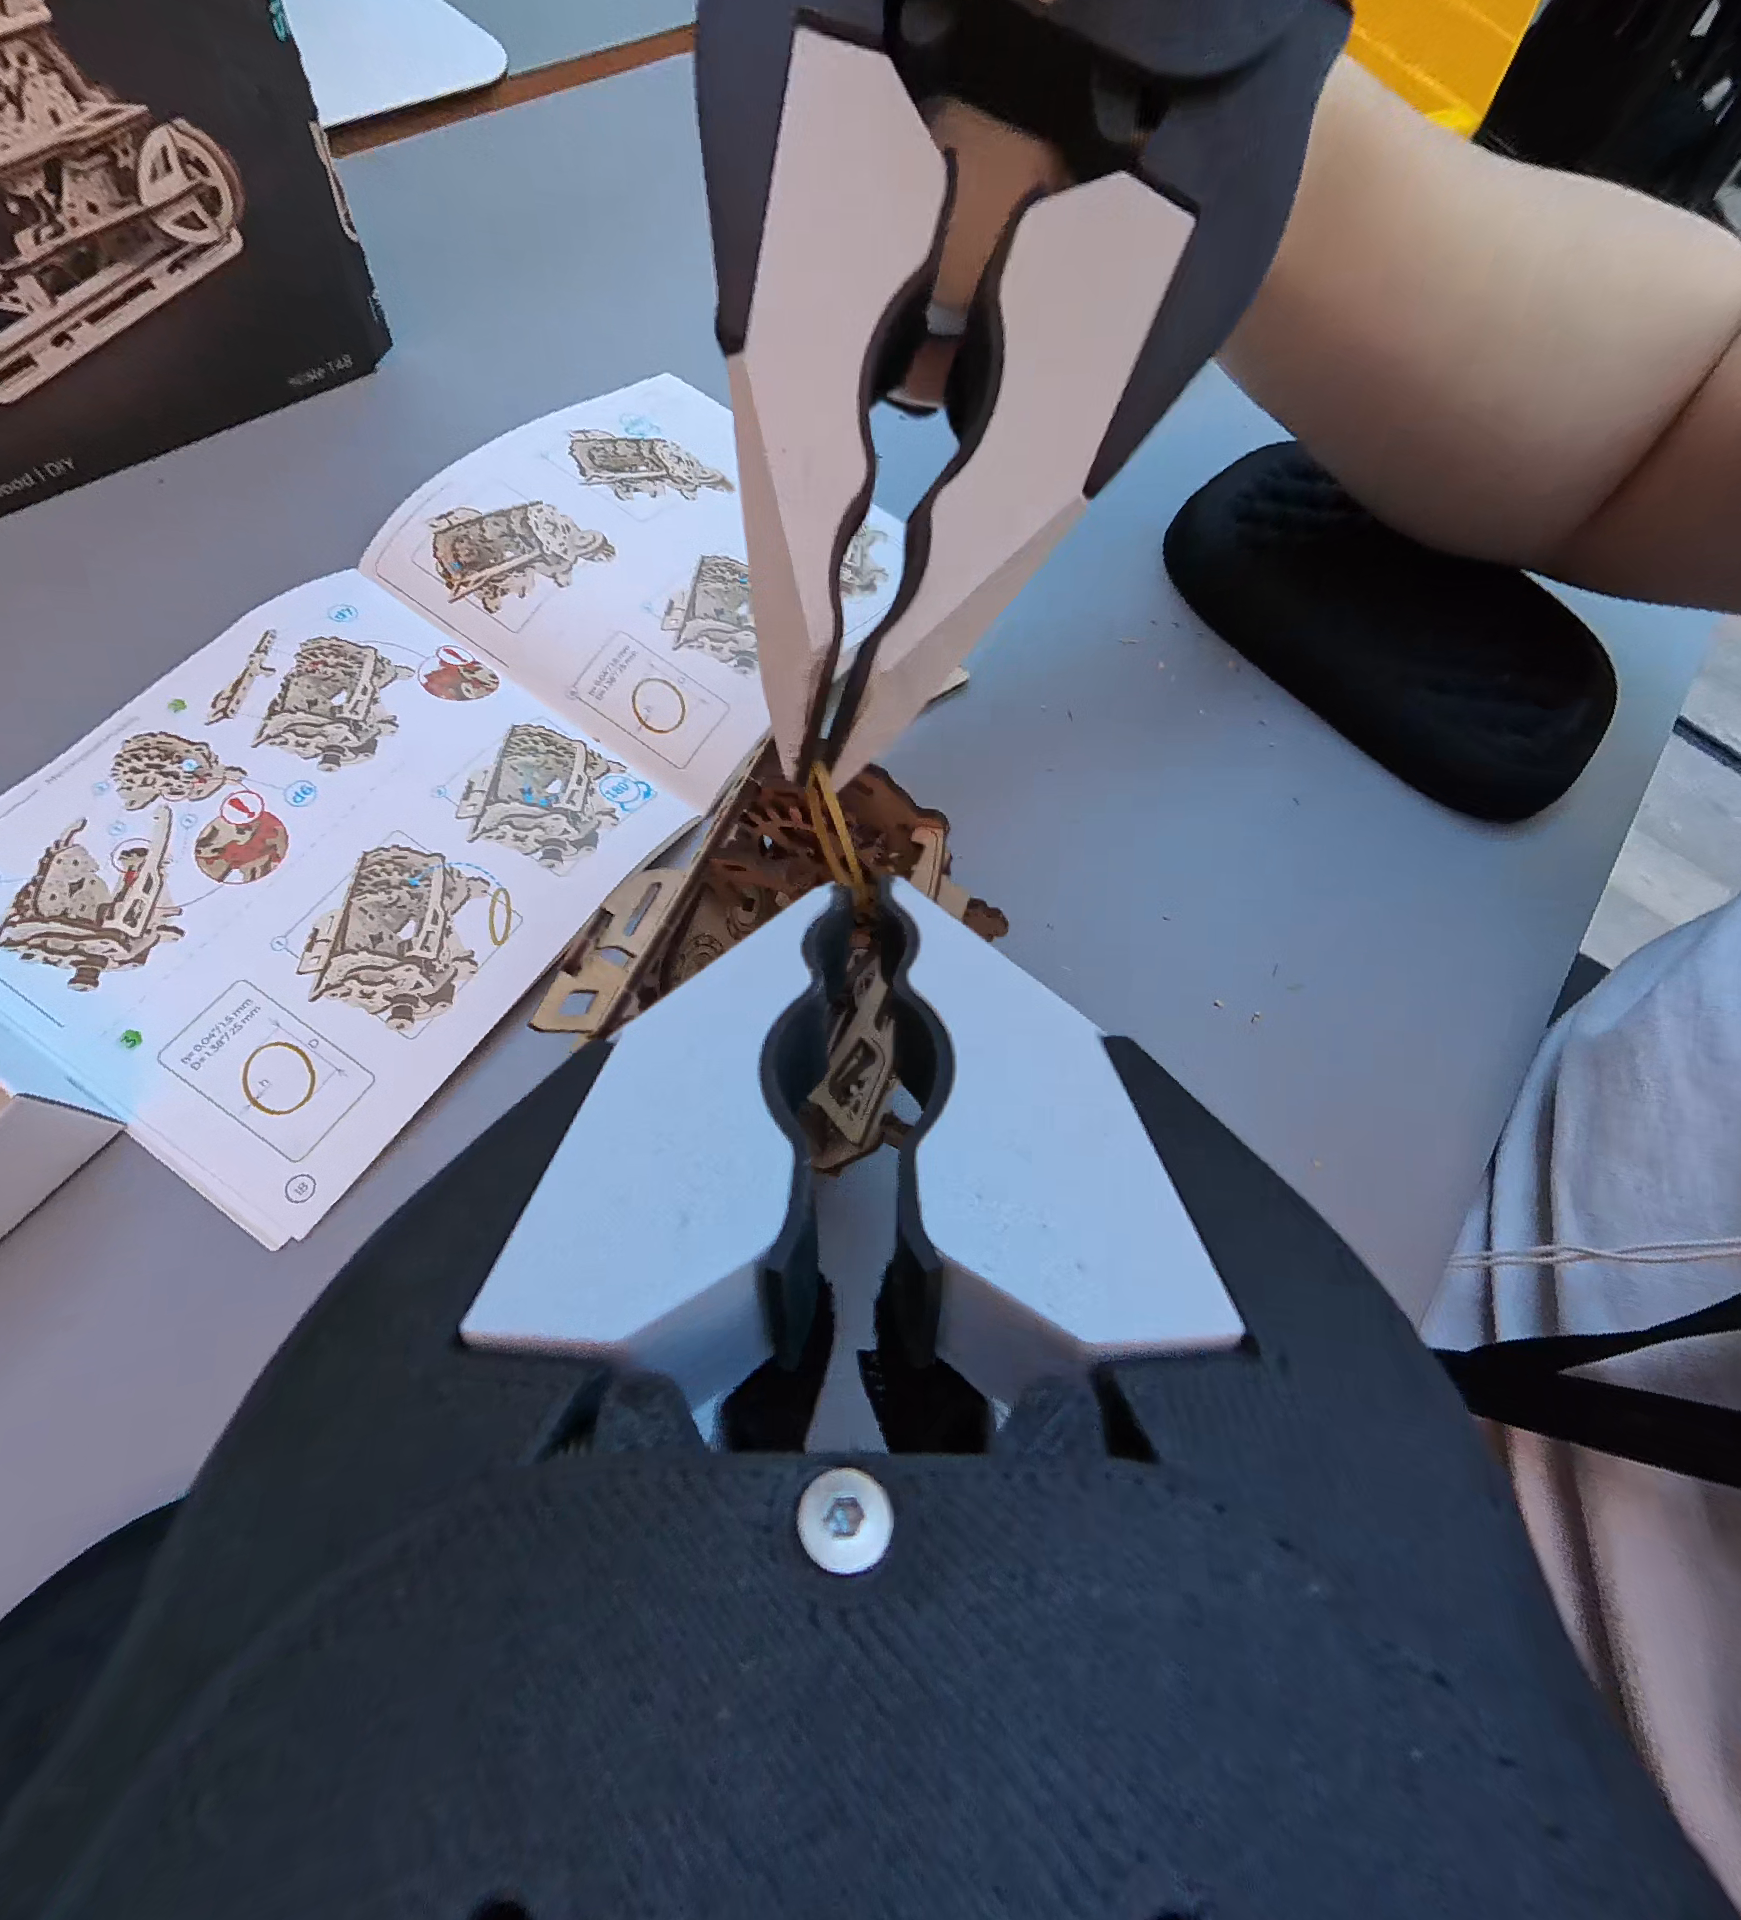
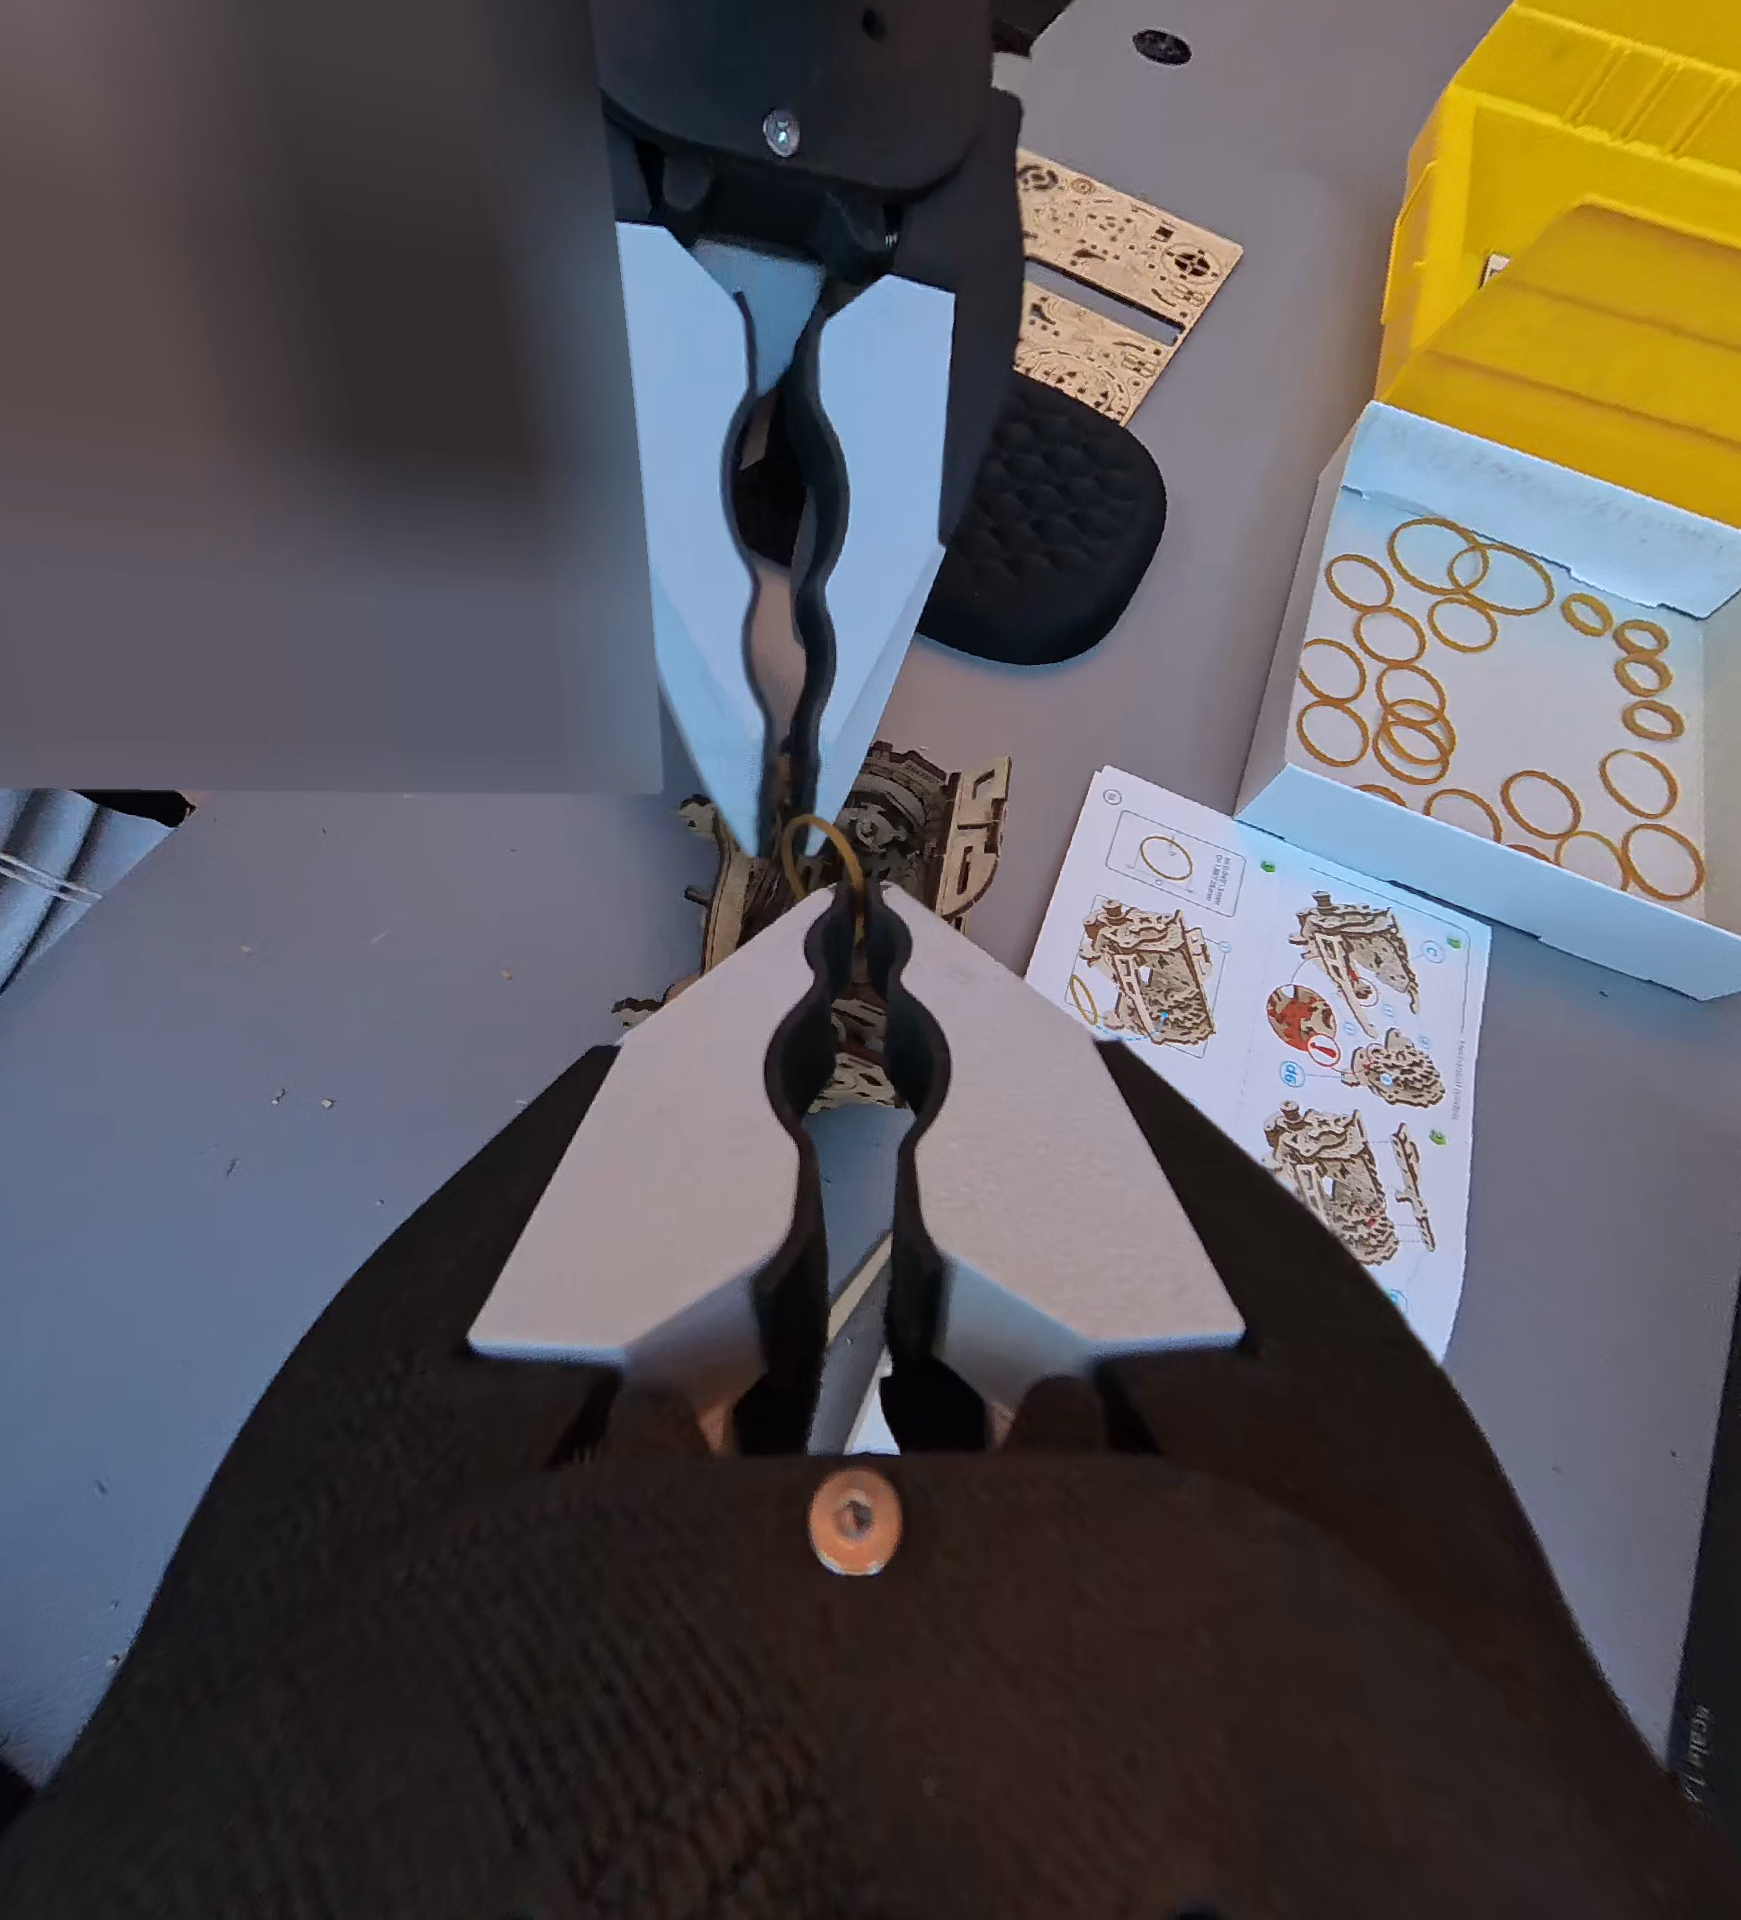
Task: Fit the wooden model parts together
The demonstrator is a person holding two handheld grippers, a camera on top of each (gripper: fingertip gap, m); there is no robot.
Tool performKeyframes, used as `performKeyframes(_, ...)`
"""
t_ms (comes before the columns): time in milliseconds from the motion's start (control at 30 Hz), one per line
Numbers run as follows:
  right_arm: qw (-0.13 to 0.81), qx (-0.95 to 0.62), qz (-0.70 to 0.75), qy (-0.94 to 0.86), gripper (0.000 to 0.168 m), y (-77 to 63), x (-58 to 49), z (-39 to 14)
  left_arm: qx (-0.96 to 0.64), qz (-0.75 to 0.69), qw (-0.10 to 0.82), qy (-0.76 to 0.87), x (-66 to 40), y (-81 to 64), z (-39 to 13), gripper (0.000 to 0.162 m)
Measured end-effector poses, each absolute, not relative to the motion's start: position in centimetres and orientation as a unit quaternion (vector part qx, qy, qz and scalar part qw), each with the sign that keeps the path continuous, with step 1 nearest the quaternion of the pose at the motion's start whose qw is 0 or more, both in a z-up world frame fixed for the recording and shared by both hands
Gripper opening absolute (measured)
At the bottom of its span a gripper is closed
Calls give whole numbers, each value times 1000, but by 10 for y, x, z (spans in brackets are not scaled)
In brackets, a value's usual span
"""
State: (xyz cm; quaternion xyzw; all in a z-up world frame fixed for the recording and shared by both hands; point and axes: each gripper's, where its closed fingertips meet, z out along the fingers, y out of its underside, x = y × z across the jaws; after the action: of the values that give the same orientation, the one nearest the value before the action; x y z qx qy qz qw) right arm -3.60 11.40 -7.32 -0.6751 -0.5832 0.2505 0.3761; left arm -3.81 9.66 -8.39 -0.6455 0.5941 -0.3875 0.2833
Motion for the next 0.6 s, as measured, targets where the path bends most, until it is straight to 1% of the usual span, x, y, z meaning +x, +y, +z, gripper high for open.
performKeyframes(67, 378, -673, 235, -590, 0, 115, -35, -74, -644, -373, 297, 598, -40, 97, -87, 14)
performKeyframes(233, 381, -671, 213, -600, 0, 115, -36, -75, -642, -345, 326, 601, -40, 100, -89, 23)
performKeyframes(300, 380, -668, 206, -606, 0, 114, -37, -76, -640, -357, 324, 599, -38, 97, -87, 20)
performKeyframes(400, 379, -662, 199, -614, 0, 112, -37, -78, -640, -349, 333, 598, -37, 100, -87, 1)
performKeyframes(600, 365, -649, 182, -642, 0, 112, -36, -85, -623, -284, 339, 646, -39, 103, -100, 0)
